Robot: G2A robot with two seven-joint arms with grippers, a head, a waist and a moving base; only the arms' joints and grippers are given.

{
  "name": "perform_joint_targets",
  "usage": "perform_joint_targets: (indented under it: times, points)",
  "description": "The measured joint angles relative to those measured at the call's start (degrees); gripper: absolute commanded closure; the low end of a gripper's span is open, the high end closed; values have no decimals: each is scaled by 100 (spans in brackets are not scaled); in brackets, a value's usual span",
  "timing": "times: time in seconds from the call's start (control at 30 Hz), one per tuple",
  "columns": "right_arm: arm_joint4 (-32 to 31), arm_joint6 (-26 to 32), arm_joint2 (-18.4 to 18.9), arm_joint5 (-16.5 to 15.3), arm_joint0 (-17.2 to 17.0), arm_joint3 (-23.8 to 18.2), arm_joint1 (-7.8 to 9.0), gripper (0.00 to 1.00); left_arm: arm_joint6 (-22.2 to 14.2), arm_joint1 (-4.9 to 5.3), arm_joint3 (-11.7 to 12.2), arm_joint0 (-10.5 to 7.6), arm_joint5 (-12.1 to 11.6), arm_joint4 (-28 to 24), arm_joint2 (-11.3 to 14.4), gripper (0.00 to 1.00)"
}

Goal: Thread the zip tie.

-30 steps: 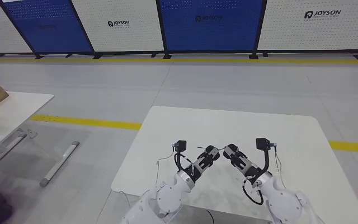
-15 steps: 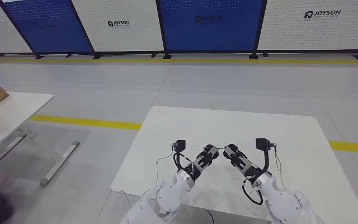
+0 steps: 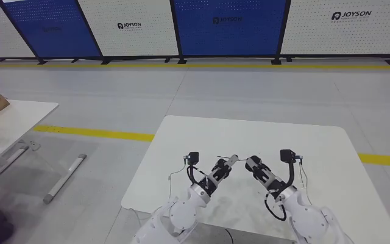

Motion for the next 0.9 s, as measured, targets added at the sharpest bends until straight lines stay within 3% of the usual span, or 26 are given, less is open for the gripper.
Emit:
perform_joint_targets:
  times: [0.03,0.07,0.17,0.9]
  points:
    - [-4,-12,1,-1,-1,0,1,100,6,0,-2,4,-4,0,-4,80]
    - [-12,-23,1,-2,-3,-1,1,100,13,0,-4,9,-8,0,-6,81]
    - [-23,-44,-3,-4,-9,-4,3,100,40,-1,-6,20,-11,30,-8,98]
    - [-50,-130,-47,-75,-20,57,13,100,21,-28,82,-42,-19,82,40,100]
